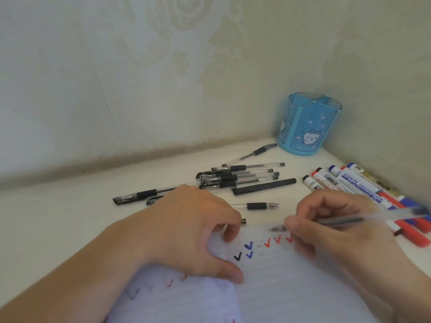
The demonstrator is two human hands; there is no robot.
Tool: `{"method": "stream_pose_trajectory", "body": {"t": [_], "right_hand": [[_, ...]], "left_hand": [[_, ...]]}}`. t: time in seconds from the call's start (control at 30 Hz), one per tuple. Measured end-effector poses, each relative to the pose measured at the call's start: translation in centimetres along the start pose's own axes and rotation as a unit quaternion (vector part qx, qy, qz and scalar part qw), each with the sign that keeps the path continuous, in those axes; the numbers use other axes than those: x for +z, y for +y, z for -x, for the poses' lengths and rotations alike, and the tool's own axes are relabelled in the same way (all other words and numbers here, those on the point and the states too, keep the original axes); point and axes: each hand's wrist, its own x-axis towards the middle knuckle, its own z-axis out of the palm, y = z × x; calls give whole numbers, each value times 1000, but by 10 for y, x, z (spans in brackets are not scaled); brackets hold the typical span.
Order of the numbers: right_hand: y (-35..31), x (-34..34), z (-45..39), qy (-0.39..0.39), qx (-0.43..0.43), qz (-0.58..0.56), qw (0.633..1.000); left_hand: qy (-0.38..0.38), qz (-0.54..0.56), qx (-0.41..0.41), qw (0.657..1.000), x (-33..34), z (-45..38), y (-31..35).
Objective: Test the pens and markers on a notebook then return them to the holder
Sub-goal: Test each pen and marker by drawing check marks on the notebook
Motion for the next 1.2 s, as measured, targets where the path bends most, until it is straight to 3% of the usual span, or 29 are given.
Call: {"method": "stream_pose_trajectory", "body": {"t": [0.43,0.93,1.07,1.2], "right_hand": [[23,5,-4,39,-36,157,986],[19,8,-6,20,-44,180,982],[17,6,-6,32,-36,148,988],[6,3,-4,41,-14,17,999]], "left_hand": [[1,44,2,999,3,-1,-4],[-9,100,-3,995,3,-1,-2],[-12,126,7,992,7,-2,-2],[72,147,49,985,16,-9,-6]]}}
